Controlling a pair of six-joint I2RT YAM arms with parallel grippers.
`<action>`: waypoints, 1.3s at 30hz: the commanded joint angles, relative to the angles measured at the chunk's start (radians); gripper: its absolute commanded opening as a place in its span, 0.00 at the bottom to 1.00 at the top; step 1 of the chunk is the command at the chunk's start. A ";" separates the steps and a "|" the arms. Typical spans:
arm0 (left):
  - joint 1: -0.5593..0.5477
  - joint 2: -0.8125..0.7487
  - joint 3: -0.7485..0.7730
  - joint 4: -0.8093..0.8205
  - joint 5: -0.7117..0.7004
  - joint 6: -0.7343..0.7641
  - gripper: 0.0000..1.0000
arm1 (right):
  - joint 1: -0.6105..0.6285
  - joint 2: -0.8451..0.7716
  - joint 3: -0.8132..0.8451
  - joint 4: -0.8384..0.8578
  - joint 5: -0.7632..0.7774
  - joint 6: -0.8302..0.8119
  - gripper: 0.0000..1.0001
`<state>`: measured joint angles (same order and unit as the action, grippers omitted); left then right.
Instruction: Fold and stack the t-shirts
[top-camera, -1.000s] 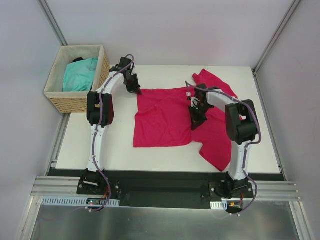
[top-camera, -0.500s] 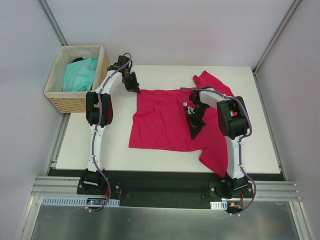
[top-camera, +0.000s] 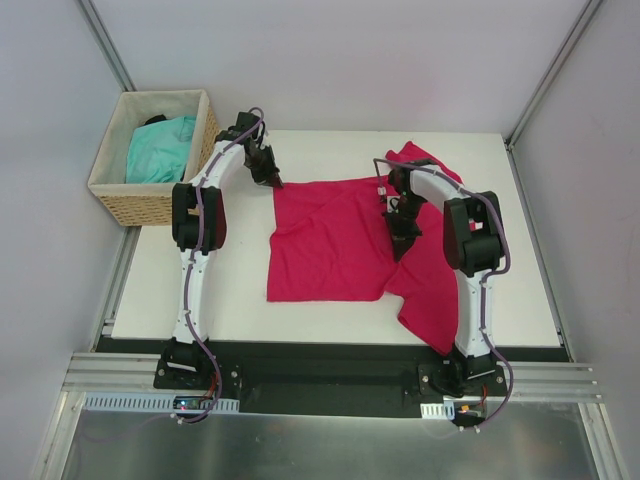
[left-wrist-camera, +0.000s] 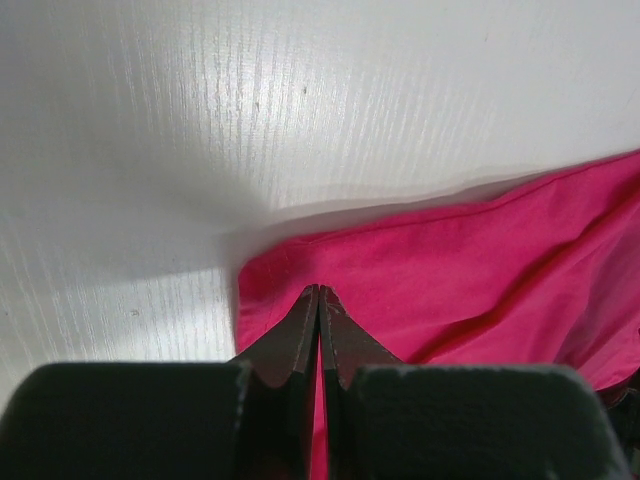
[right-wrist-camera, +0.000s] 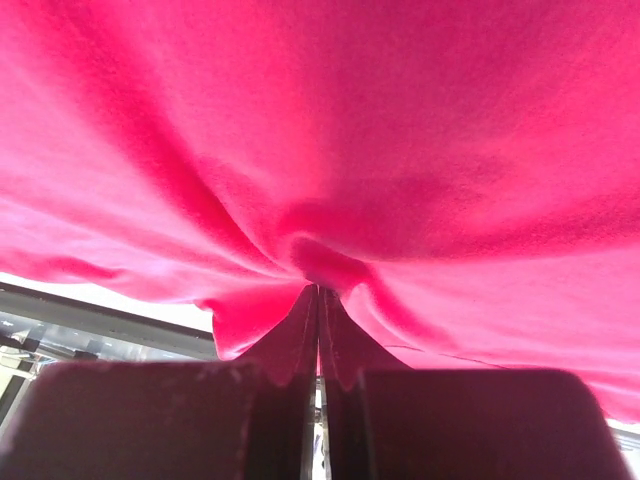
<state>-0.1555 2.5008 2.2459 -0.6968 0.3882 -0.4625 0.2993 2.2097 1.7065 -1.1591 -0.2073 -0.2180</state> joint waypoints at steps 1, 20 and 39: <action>0.008 -0.034 0.038 -0.050 0.005 -0.011 0.00 | 0.012 -0.051 0.028 -0.053 0.019 0.011 0.01; 0.045 0.073 0.149 -0.086 -0.086 -0.008 0.00 | 0.020 -0.130 0.027 -0.132 0.054 0.000 0.01; 0.004 -0.324 -0.219 -0.010 -0.015 0.099 0.27 | 0.038 -0.102 0.119 -0.099 0.005 0.008 0.01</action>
<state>-0.1268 2.2734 2.1368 -0.6903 0.3767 -0.3935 0.3317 2.1311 1.7687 -1.2339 -0.1848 -0.2195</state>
